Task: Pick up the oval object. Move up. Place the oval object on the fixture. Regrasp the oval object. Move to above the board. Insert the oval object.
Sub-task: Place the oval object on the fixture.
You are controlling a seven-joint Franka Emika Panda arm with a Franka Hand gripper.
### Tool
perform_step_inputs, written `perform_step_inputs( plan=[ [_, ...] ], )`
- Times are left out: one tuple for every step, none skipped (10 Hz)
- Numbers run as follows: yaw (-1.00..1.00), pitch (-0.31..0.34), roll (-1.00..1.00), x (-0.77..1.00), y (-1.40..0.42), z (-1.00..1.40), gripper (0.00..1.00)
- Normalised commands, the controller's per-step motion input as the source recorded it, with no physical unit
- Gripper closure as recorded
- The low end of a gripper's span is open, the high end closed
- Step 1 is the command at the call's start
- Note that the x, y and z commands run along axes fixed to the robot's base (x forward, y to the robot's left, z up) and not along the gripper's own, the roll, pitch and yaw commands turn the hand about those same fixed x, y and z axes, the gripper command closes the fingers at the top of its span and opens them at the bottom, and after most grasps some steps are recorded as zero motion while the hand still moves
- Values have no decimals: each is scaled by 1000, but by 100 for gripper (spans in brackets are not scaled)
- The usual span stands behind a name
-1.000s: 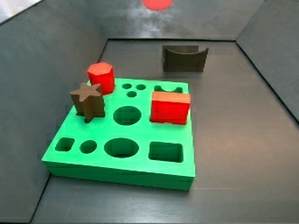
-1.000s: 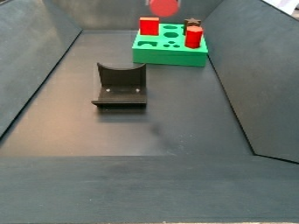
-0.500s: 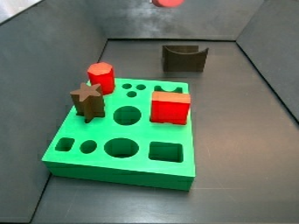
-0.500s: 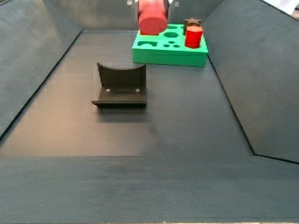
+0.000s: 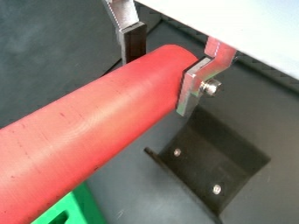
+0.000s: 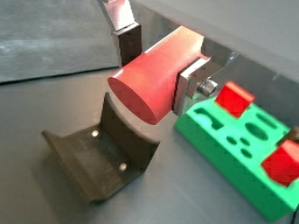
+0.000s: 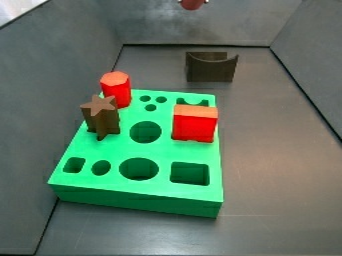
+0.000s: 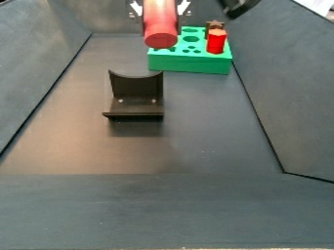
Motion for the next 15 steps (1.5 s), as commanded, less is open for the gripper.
perform_step_inputs(
  plan=[
    [-130,93,-444,780,72,-20,100],
    [-111,74,-265,689,52,-16,100],
    [-103,64,-217,638,43,-9,100],
    [-86,48,-188,527,43,-13,100],
    [-76,52,-186,448,42,-15,100],
    [-69,58,-180,354,43,-11,100],
    [-67,64,-175,308,45,-12,100],
    [-59,74,-172,225,43,-15,100],
    [-86,41,-1000,133,64,-1000,100],
    [-93,45,-1000,117,71,-1000,100],
    [-97,52,-1000,119,77,-1000,100],
    [-104,83,-1000,138,81,-1000,100],
    [-110,94,-1000,144,86,-1000,100],
    [-135,105,-1000,153,94,-1000,100],
    [-141,101,-923,158,97,-1000,100]
  ],
)
